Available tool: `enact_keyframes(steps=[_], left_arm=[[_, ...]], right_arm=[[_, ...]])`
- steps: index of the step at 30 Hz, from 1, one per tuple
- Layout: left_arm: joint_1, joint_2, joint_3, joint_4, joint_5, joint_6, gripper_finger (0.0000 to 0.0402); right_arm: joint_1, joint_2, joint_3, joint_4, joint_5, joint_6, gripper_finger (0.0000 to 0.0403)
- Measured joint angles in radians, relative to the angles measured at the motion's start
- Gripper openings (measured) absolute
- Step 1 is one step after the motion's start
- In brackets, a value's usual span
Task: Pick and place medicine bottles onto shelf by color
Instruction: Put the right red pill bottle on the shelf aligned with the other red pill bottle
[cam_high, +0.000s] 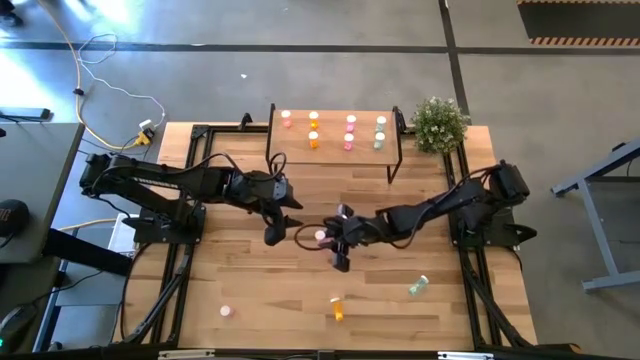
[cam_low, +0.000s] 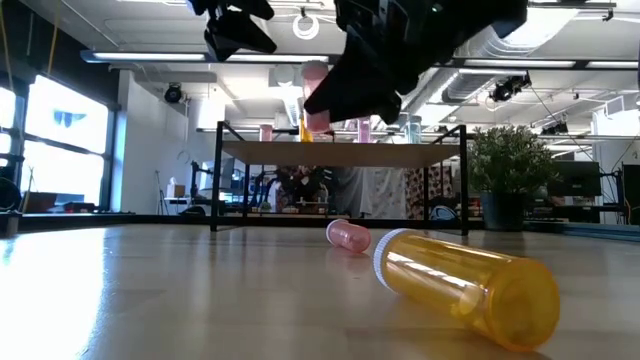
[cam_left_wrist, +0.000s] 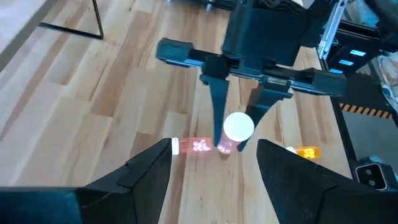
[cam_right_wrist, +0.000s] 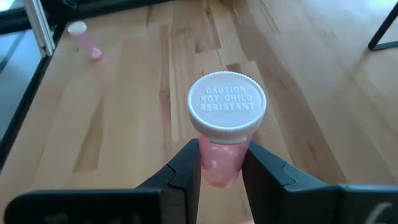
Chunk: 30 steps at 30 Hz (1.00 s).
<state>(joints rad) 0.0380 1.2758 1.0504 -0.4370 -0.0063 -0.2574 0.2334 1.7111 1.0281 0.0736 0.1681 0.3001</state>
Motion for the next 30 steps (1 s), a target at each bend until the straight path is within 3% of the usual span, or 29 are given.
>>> enact_keyframes(steps=[11, 30], left_arm=[[-0.020, 0.090, 0.002, 0.055, 0.032, 0.011, 0.0227], [-0.025, 0.213, 0.001, 0.158, 0.029, 0.045, 0.0227]], right_arm=[[-0.085, 0.000, 0.071, -0.102, -0.143, -0.040, 0.0087], [-0.103, 0.000, 0.071, -0.116, -0.186, -0.040, 0.0087]])
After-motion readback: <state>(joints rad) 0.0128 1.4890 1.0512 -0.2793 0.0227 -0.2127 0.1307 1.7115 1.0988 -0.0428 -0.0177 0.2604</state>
